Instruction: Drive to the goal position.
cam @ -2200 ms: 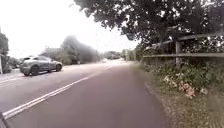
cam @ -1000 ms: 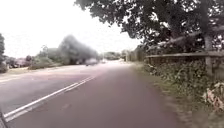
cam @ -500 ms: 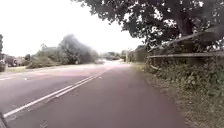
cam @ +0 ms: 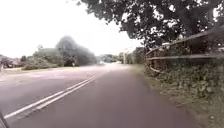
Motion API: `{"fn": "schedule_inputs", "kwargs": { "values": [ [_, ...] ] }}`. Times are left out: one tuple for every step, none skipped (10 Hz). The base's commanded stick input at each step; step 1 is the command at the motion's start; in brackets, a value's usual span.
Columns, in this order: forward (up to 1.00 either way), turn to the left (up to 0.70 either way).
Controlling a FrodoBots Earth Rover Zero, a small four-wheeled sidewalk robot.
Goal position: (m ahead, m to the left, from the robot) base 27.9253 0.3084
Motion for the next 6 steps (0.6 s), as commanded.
{"fn": "schedule_inputs", "kwargs": {
  "values": [
    [1.00, -0.23],
    [1.00, 0.00],
    [1.00, 0.00],
    [1.00, 0.00],
    [1.00, 0.00],
    [1.00, 0.00]
  ]
}}
